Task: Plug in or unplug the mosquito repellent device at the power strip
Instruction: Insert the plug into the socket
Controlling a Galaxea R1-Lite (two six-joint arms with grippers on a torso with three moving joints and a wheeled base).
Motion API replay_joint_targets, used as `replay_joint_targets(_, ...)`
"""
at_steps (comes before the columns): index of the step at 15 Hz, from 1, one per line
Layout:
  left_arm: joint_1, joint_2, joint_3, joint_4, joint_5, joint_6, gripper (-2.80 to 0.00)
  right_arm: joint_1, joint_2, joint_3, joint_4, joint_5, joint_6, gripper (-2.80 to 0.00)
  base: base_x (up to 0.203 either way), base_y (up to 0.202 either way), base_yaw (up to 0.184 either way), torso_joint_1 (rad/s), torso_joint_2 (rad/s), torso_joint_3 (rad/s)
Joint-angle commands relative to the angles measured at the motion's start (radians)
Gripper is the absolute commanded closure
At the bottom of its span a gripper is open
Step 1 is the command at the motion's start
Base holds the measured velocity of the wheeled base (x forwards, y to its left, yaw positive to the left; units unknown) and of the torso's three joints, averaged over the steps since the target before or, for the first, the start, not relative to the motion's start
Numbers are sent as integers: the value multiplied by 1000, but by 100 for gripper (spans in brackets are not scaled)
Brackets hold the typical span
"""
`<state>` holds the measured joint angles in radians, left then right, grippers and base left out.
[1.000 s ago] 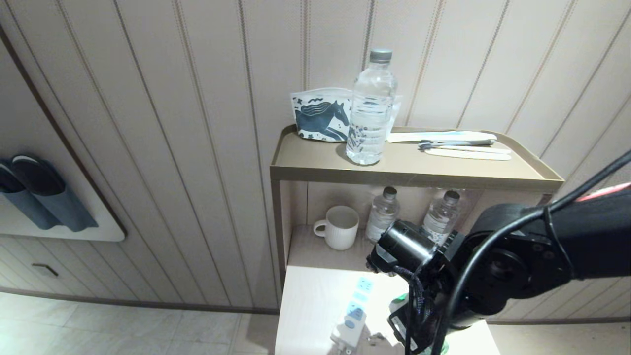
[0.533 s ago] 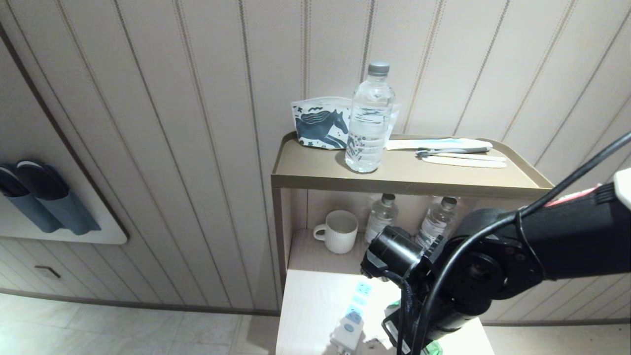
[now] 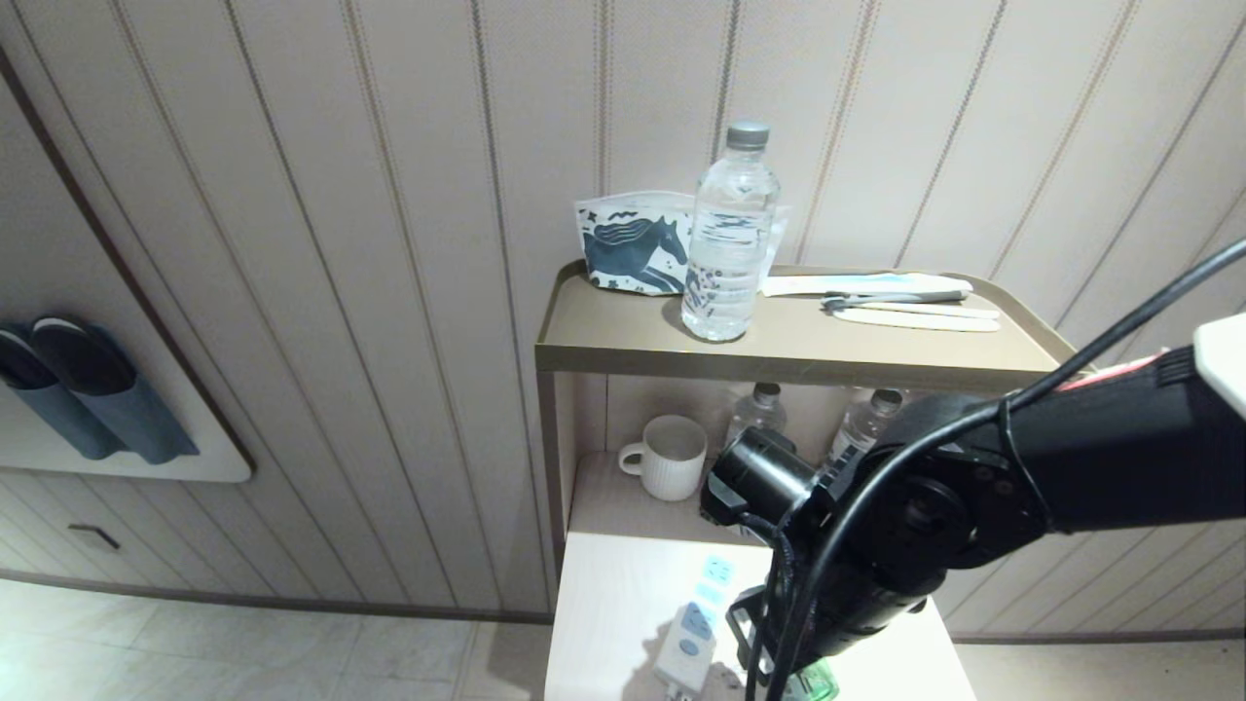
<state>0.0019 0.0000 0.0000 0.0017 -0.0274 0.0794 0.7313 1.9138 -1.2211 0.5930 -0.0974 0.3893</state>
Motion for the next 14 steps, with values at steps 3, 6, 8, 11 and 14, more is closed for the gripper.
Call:
replay_joint_targets(3,0,0,0,0,0,0,0,12,33,-47,5,3,120,0,0,0,0,0,0,0)
replay_joint_targets(6,1,0,0,0,0,0,0,20,63,-72,53,-1,156,0,0,0,0,0,0,0)
replay_joint_targets(8,1,0,0,0,0,0,0,20,104,-139,144,2,185,0,0,0,0,0,0,0)
replay_joint_targets(11,0,0,0,0,0,0,0,19,203,-267,285,10,266,0,0,0,0,0,0,0)
replay_joint_targets(14,0,0,0,0,0,2,0,19,289,-355,359,68,314,0,0,0,0,0,0,0)
